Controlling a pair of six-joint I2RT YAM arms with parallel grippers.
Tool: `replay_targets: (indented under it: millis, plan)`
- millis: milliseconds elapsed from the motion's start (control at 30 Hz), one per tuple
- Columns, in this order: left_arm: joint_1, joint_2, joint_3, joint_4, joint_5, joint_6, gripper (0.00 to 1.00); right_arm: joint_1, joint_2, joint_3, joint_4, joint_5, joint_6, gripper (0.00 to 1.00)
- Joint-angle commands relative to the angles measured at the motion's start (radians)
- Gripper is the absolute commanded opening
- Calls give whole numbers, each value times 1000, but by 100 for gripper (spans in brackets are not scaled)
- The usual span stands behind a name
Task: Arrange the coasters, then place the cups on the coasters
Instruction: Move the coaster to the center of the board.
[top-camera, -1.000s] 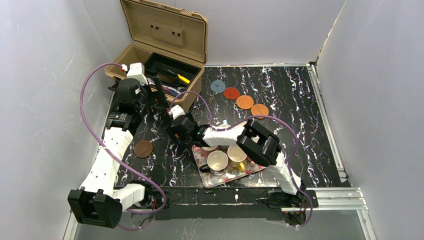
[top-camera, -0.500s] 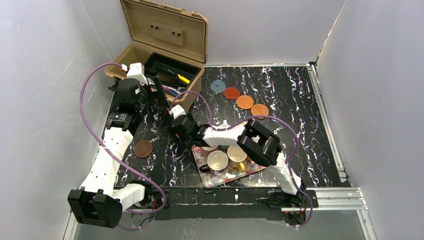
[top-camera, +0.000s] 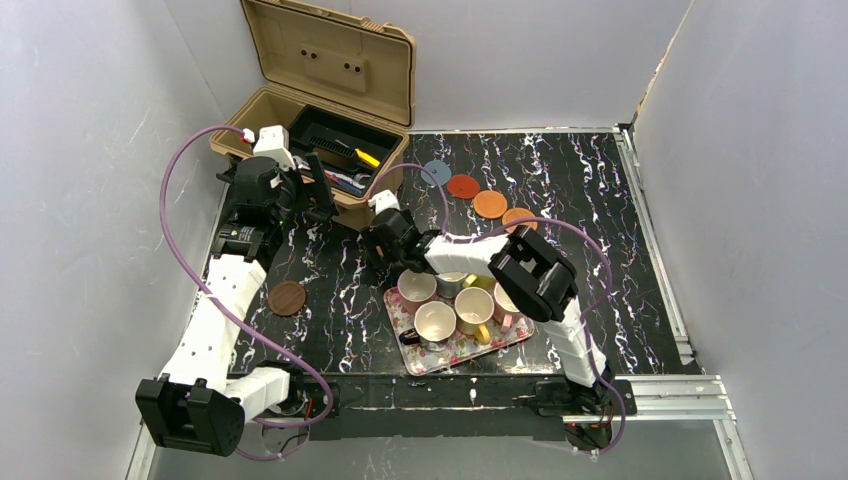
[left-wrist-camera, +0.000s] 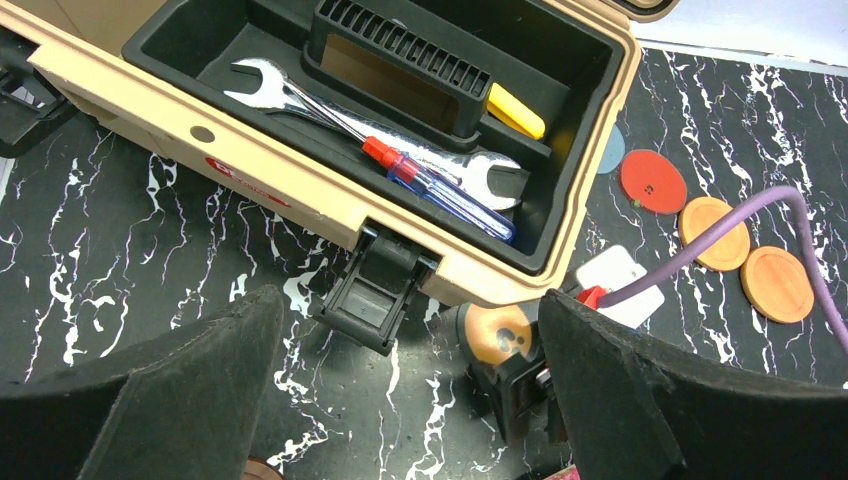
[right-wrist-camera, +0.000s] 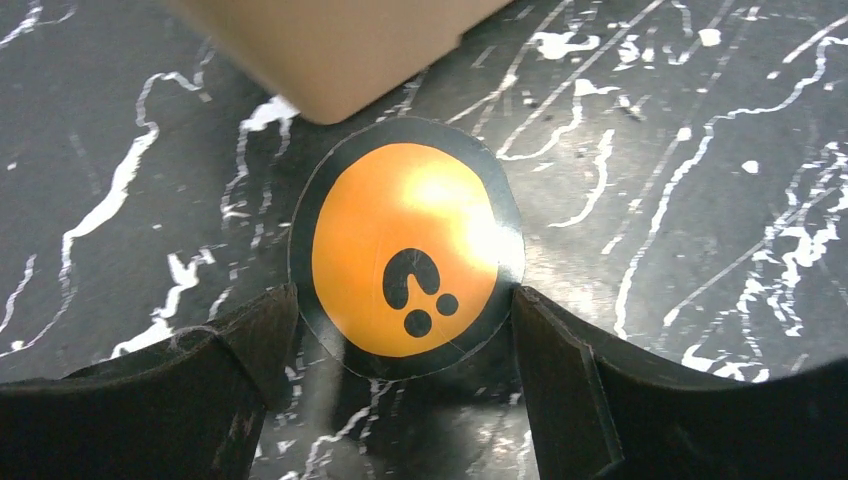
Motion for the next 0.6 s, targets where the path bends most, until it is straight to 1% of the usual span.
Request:
replay_targets:
  millis: [0, 567]
  plan:
    - [8, -21, -1, 5, 9, -3, 98, -51, -21, -32, -111, 30, -2, 84]
    - [8, -14, 0, 1, 16, -11, 98, -195, -82, -131, -117, 5, -11, 83]
